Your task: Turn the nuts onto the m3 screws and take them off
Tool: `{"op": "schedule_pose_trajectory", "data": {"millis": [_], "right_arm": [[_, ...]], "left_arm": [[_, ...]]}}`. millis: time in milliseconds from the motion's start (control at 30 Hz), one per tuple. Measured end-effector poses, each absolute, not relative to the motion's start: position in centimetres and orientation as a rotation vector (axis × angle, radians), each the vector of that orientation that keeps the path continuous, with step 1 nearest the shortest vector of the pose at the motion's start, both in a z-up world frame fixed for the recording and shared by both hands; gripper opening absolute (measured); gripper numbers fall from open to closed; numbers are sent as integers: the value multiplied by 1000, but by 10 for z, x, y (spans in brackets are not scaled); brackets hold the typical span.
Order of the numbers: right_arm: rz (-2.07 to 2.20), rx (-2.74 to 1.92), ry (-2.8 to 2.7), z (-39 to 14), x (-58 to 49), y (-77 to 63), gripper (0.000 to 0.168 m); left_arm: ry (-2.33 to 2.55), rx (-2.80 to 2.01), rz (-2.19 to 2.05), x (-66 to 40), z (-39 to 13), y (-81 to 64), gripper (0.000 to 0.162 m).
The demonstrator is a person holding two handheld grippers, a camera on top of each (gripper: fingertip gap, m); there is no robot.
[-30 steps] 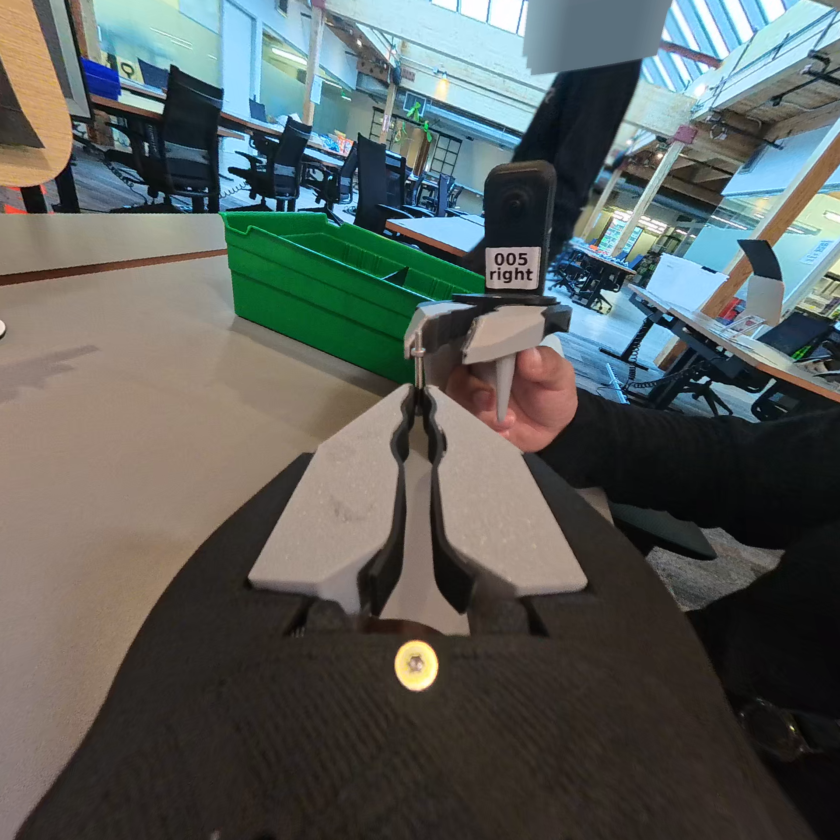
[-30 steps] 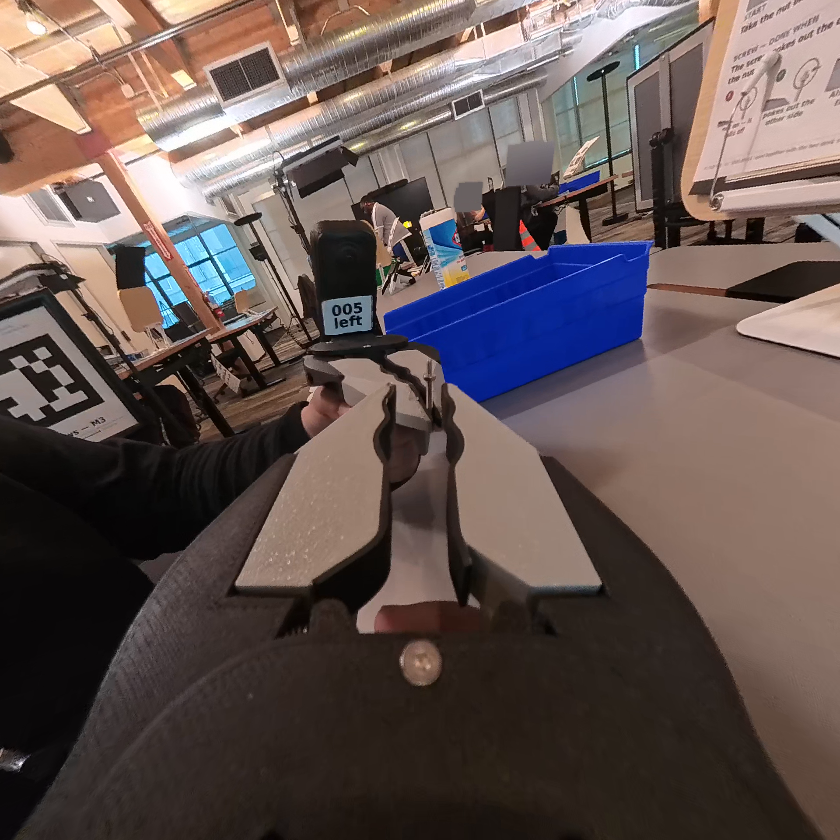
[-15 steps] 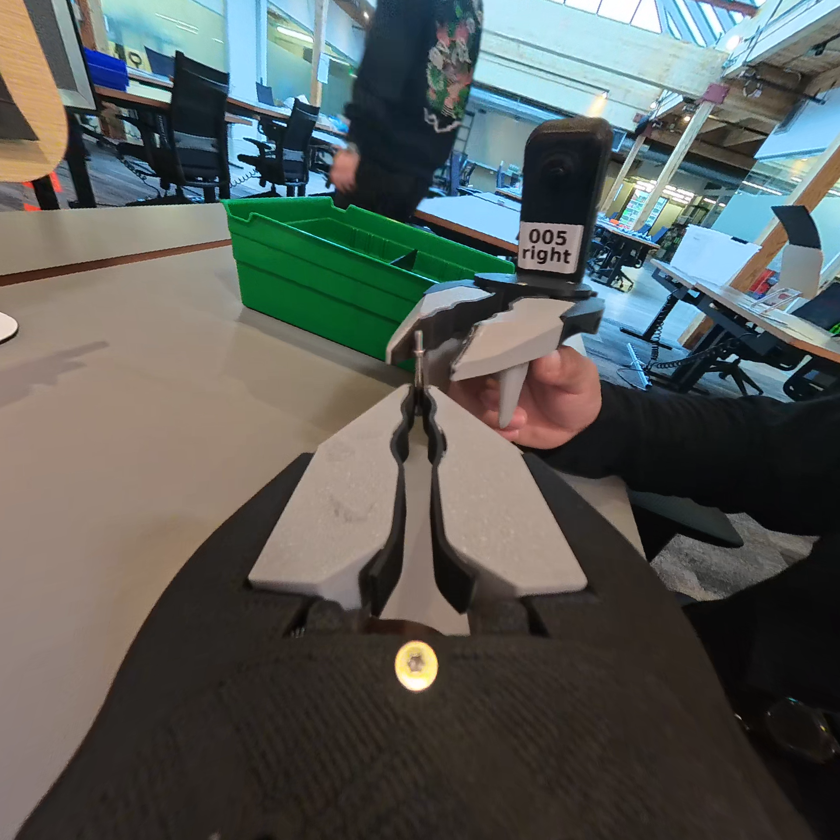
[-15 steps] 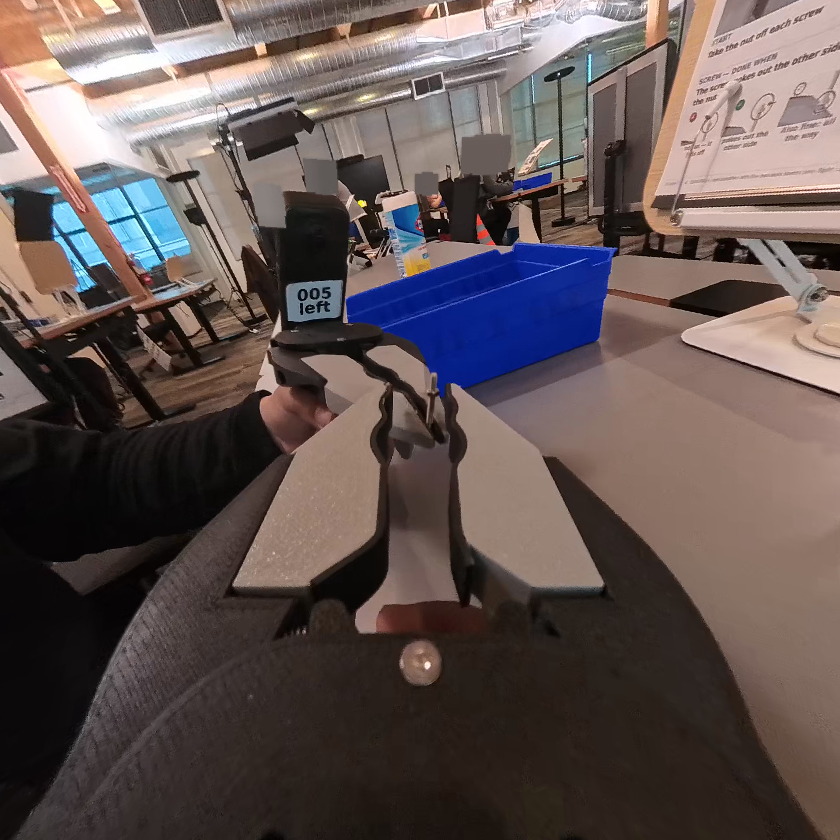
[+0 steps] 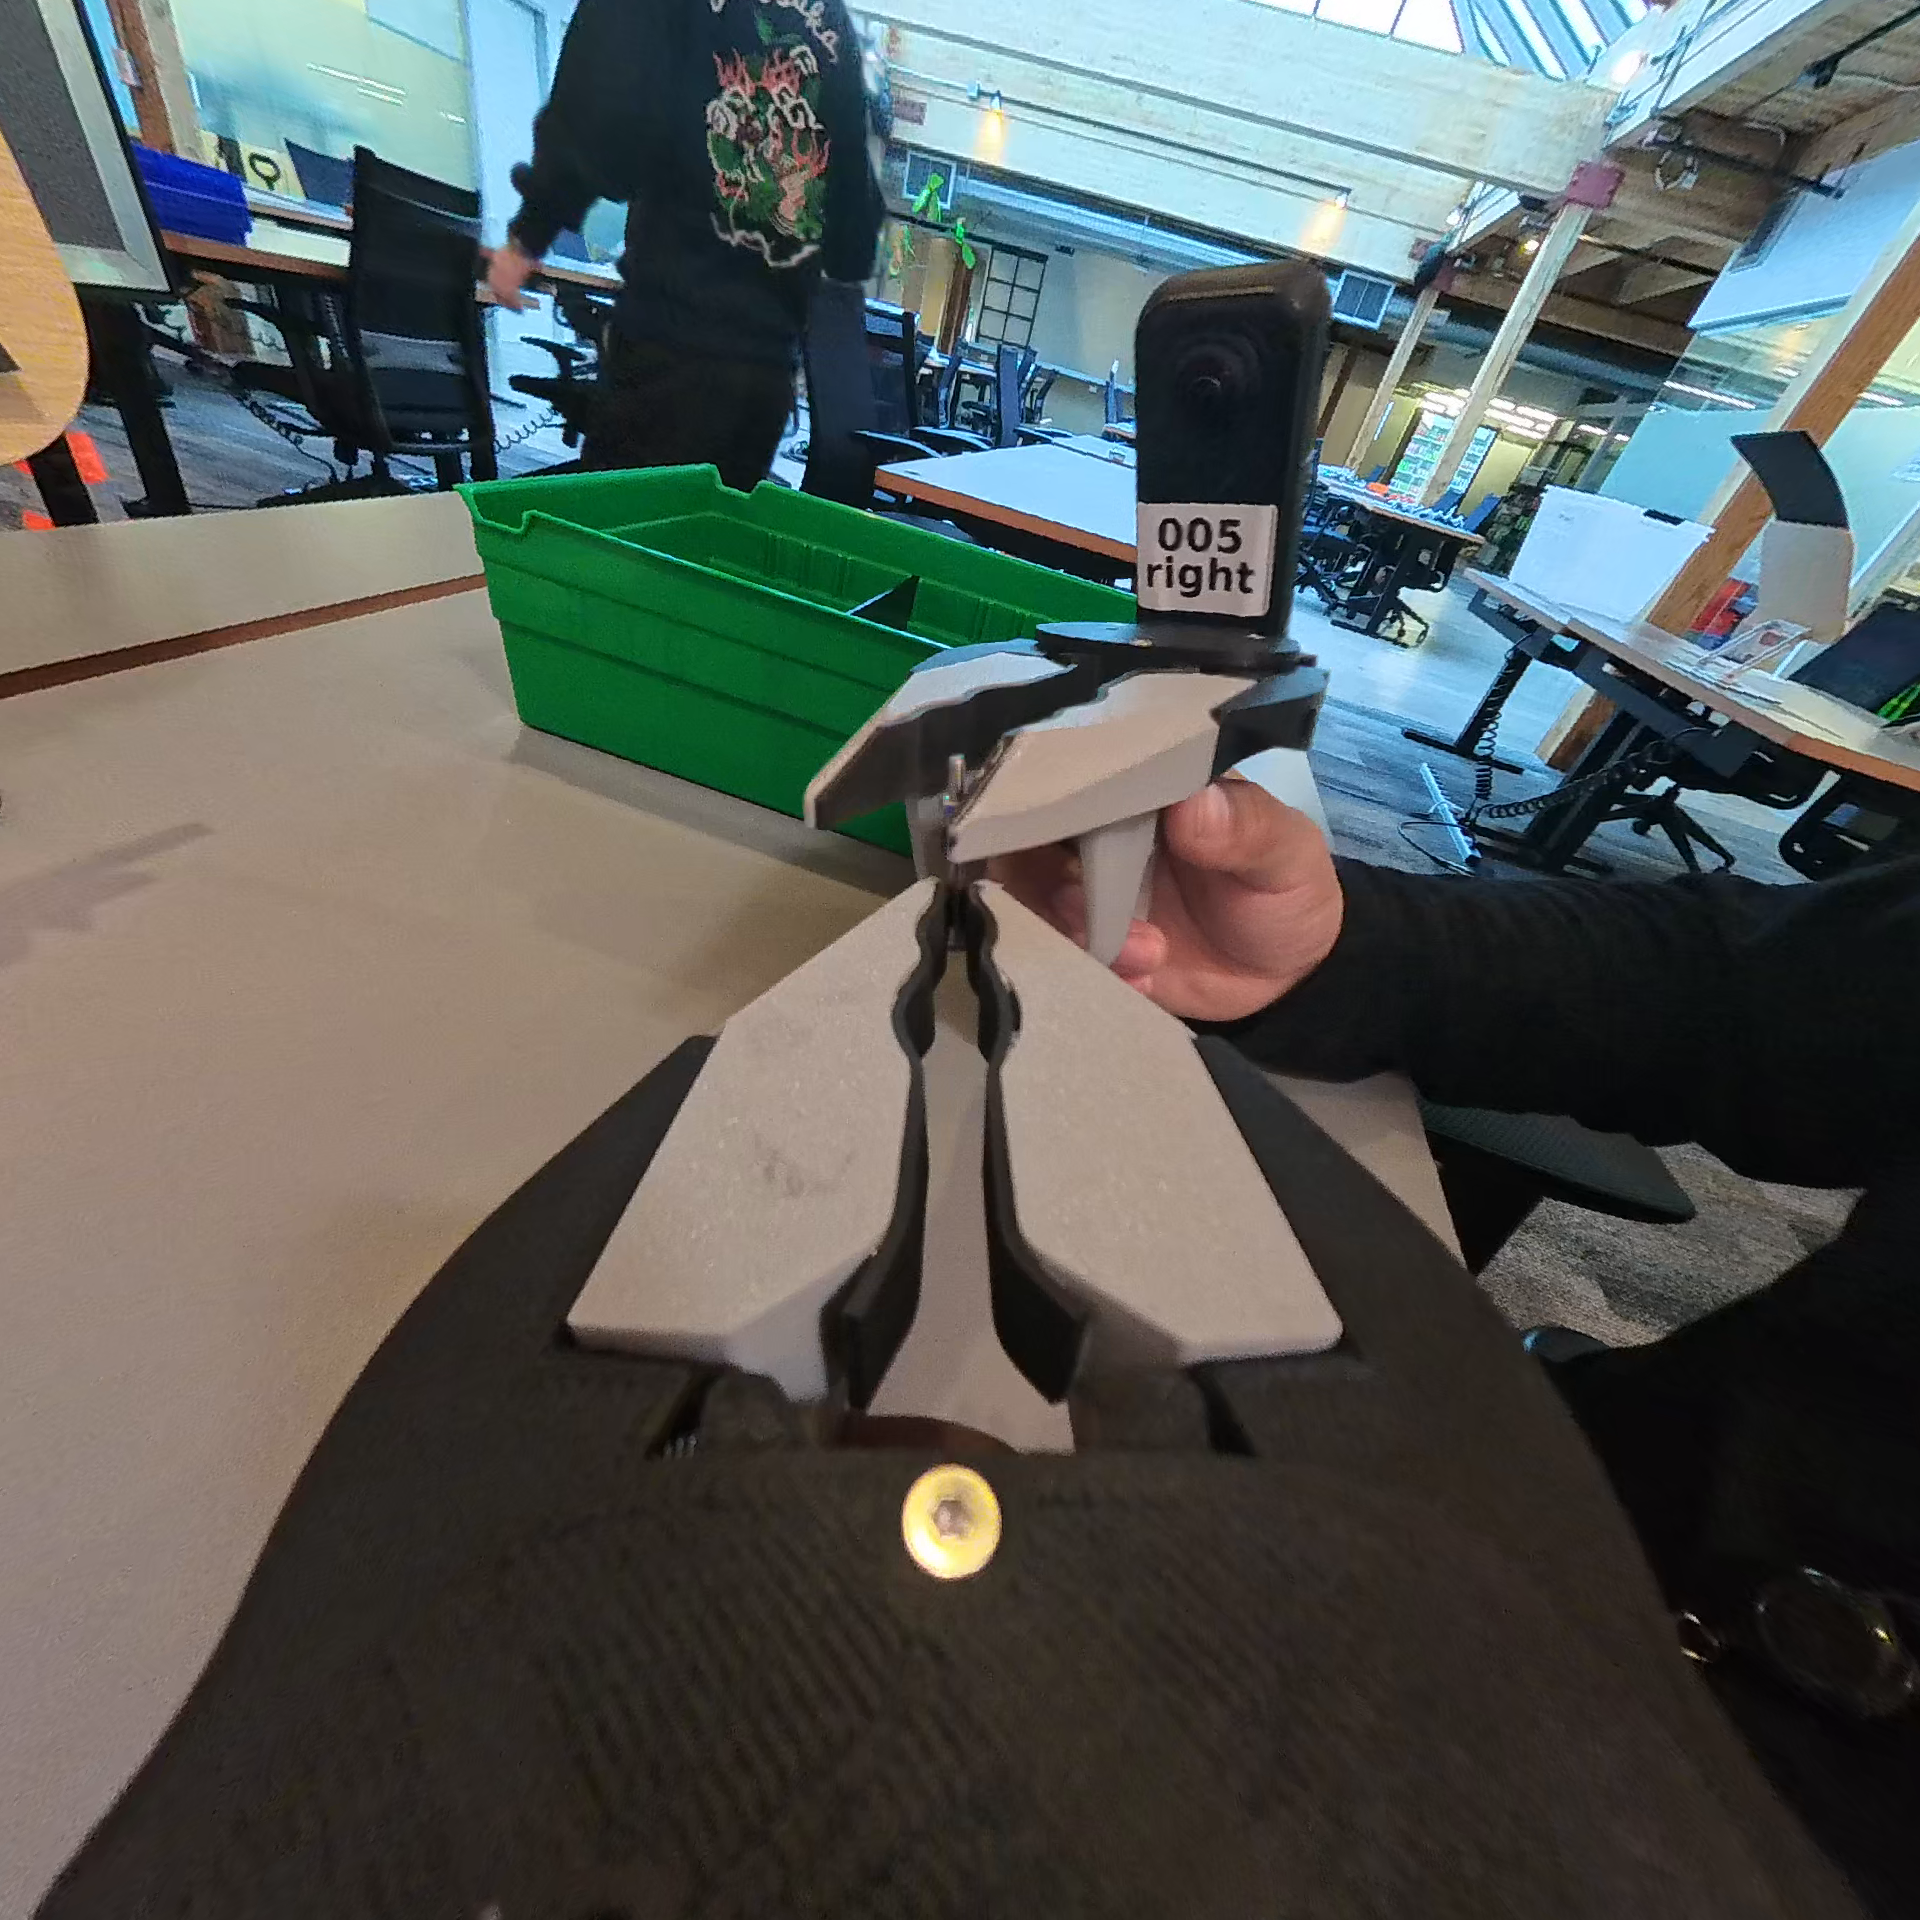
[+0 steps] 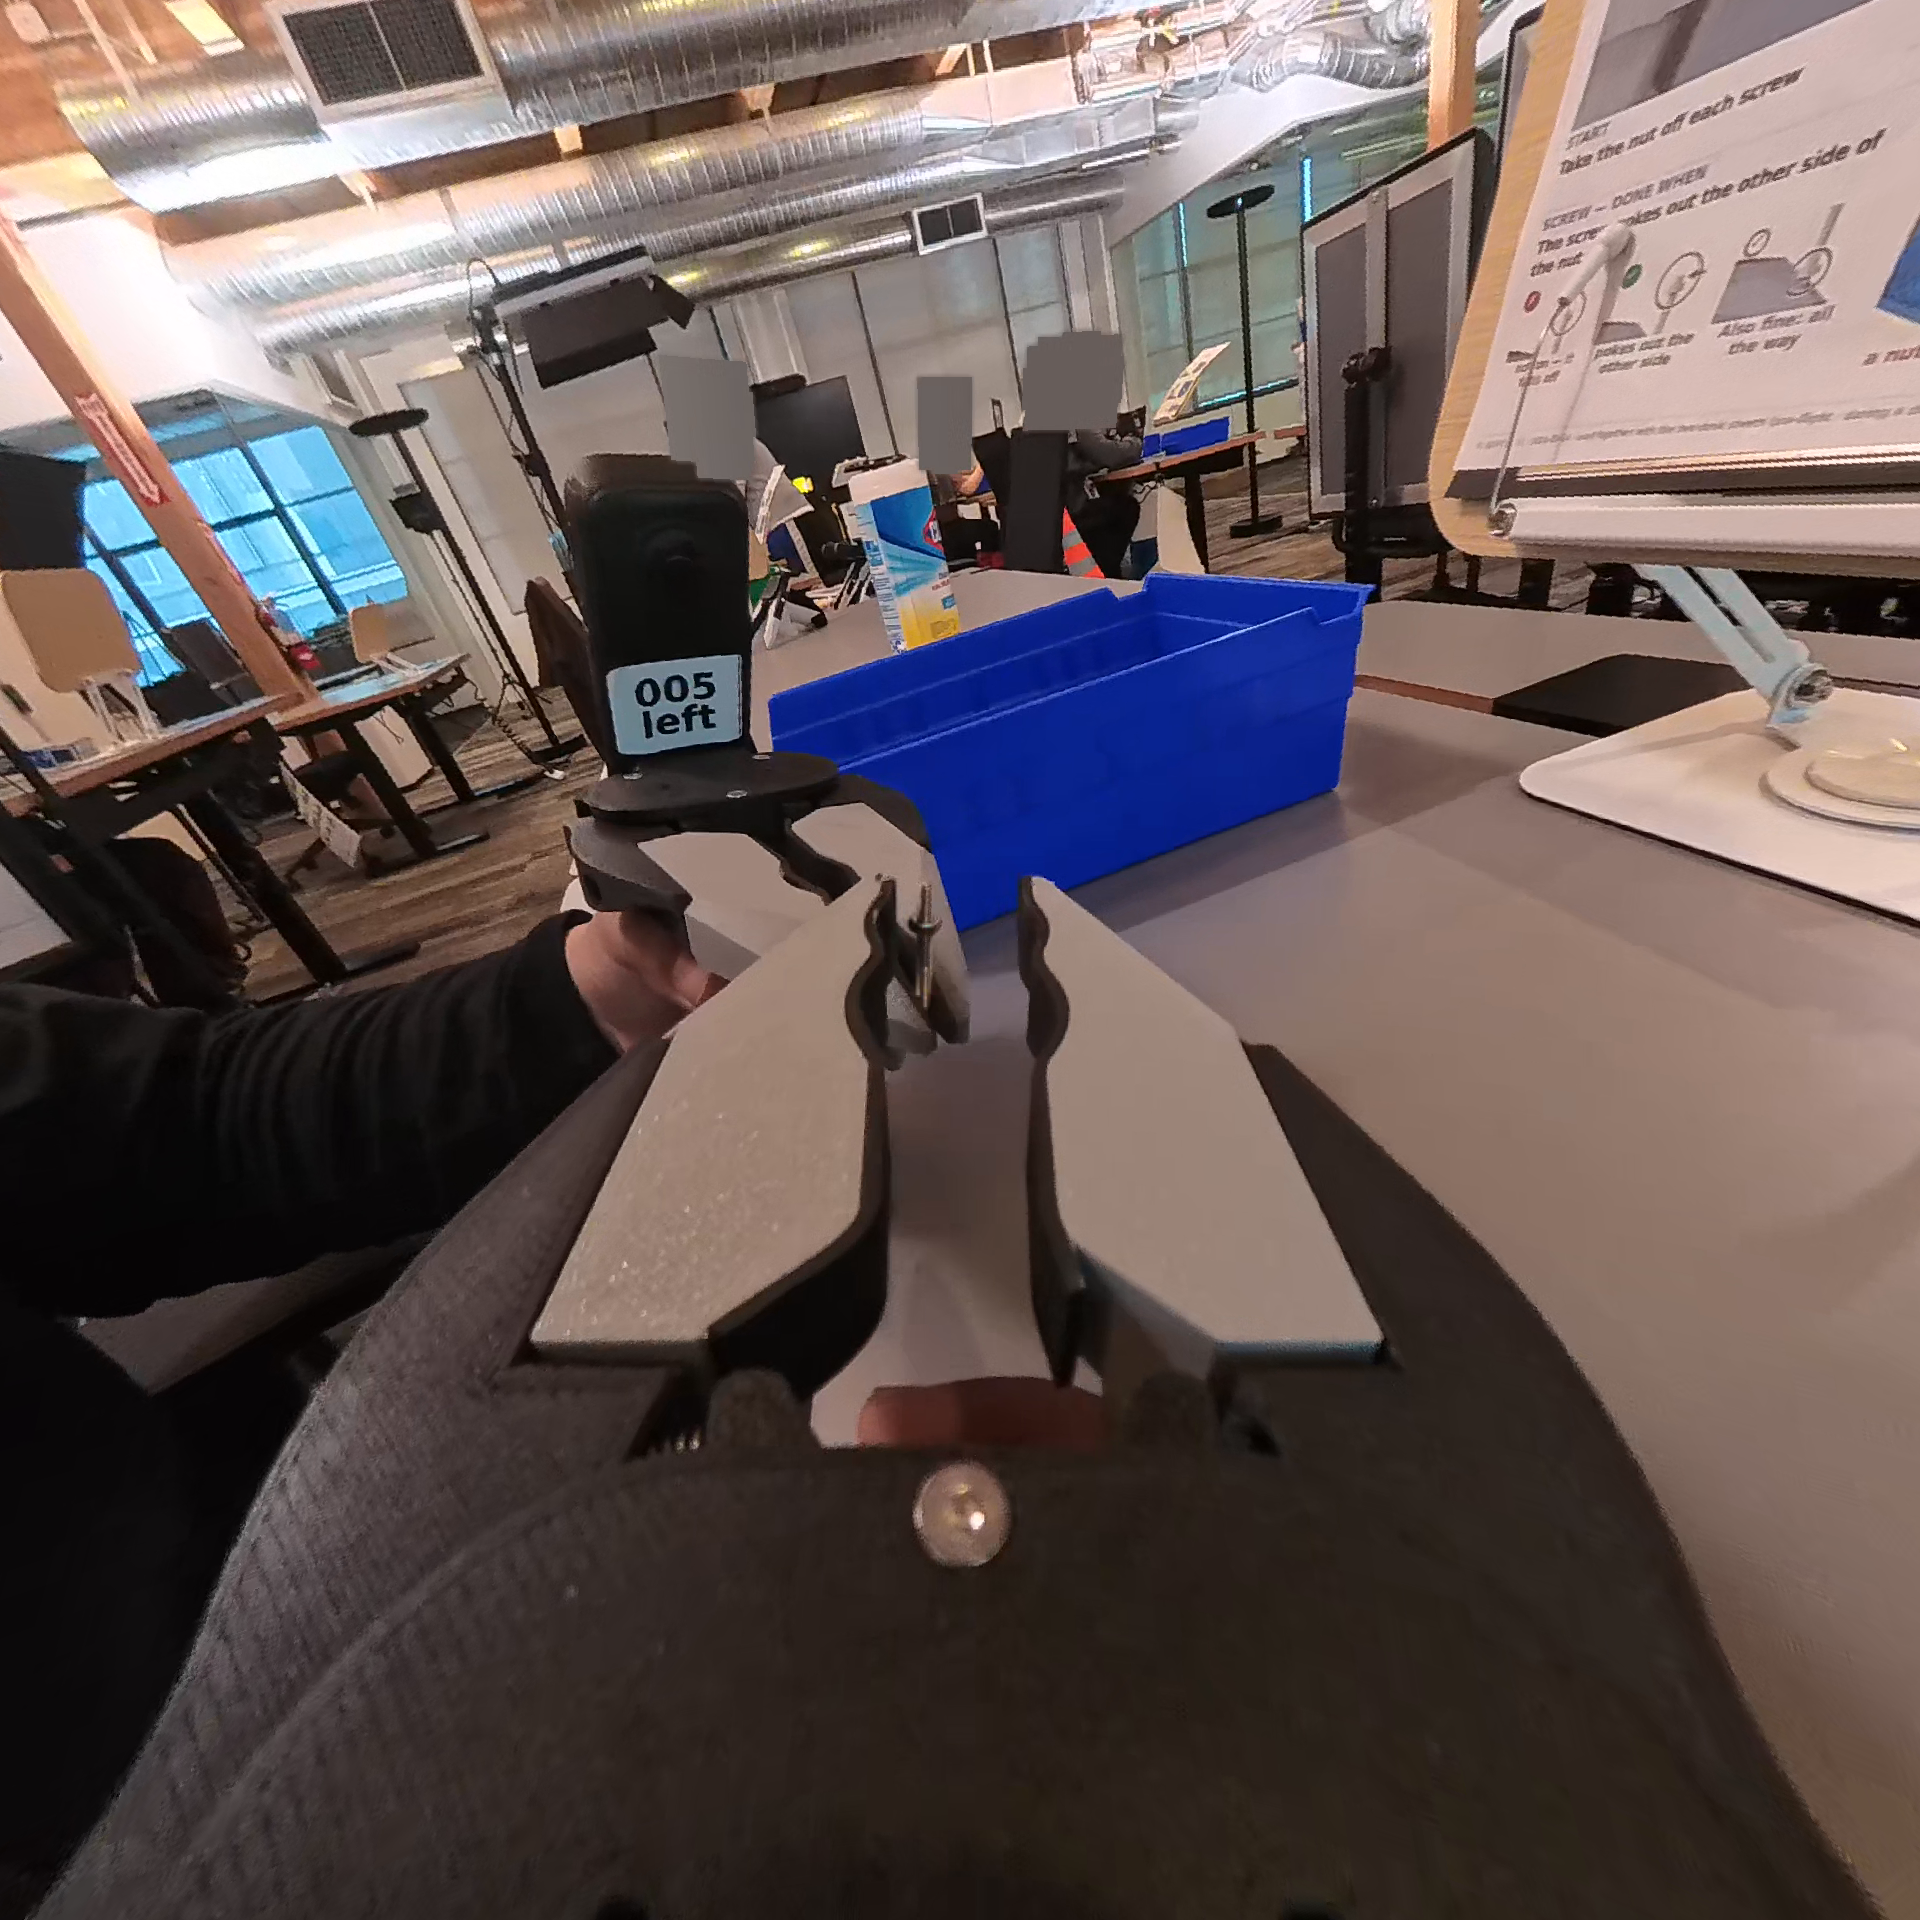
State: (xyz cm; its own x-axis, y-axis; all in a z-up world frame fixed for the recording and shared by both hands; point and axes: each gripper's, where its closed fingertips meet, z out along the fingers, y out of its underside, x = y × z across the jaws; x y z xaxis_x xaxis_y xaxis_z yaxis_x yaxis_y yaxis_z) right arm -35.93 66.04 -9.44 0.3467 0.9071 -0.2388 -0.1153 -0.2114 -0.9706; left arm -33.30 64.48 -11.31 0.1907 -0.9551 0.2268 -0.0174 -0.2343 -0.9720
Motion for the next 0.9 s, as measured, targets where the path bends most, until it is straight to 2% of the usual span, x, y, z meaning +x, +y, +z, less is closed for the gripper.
{"op": "schedule_pose_trajectory", "data": {"millis": [300,467,900], "right_arm": [[1046,-1488,-783,-98,-352,664,23],[1059,-1467,-775,-95,-345,664,13],[1121,-1425,-768,-86,-348,659,18]], "left_arm": [[964,-1492,-1195,-336,-112,648,0],[931,-1493,-1193,-341,-109,653,0],[920,-1425,-1289,-341,-96,643,0]]}}
